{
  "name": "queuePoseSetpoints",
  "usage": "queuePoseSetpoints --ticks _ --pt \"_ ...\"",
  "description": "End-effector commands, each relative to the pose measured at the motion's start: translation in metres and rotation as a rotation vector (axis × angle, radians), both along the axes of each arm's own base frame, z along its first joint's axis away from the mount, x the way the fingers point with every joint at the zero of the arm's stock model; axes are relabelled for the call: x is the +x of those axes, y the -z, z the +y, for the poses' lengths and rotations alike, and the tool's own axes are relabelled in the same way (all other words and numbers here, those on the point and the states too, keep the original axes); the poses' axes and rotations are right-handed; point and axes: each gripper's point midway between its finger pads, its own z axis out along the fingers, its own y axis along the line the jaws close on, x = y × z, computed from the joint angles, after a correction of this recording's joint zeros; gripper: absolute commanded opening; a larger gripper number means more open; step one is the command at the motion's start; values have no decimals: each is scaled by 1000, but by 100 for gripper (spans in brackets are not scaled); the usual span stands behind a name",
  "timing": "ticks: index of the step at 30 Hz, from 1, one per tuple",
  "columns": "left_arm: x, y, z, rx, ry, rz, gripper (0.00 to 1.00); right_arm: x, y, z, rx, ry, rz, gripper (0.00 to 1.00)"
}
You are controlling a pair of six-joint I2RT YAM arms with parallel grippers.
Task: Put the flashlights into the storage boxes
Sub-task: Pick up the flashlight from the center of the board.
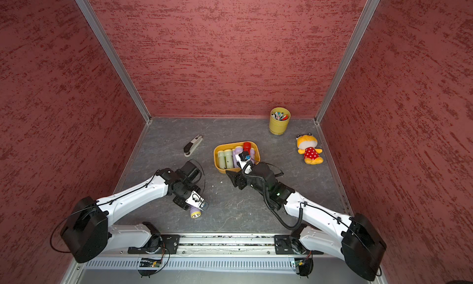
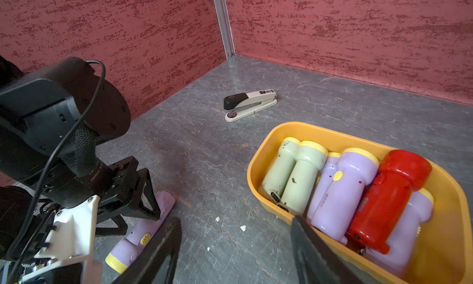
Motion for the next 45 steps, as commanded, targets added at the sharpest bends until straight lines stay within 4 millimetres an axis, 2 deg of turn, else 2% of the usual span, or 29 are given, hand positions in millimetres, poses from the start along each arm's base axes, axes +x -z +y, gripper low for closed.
queuePoseSetpoints --ticks 1,5,13,21,24,29,32,35,39,45 --pt "-5 8 0 -8 32 18 62 4 -16 -6 24 31 -68 70" --pt "-8 15 1 -6 22 31 61 3 -16 -12 21 50 -90 70" --pt "3 31 -2 17 -34 24 58 0 -16 -18 16 60 -102 70" --pt "11 43 -10 7 -70 0 46 1 -21 -29 21 103 -125 71" --pt "19 39 -19 -21 -122 -15 39 1 -22 -33 27 115 -125 70" --pt "43 16 -44 -149 -331 -66 22 4 -25 -42 30 154 -123 72" --pt "55 -1 -56 -238 -496 -68 16 8 -26 -46 17 167 -100 72" --pt "67 -23 -68 -353 -677 -66 13 13 -32 -52 13 186 -98 73" --pt "85 -64 -80 -552 -910 -52 12 23 -44 -62 46 219 -87 73" --pt "118 -118 -88 -786 -1282 39 10 39 -50 -70 112 224 -18 73"
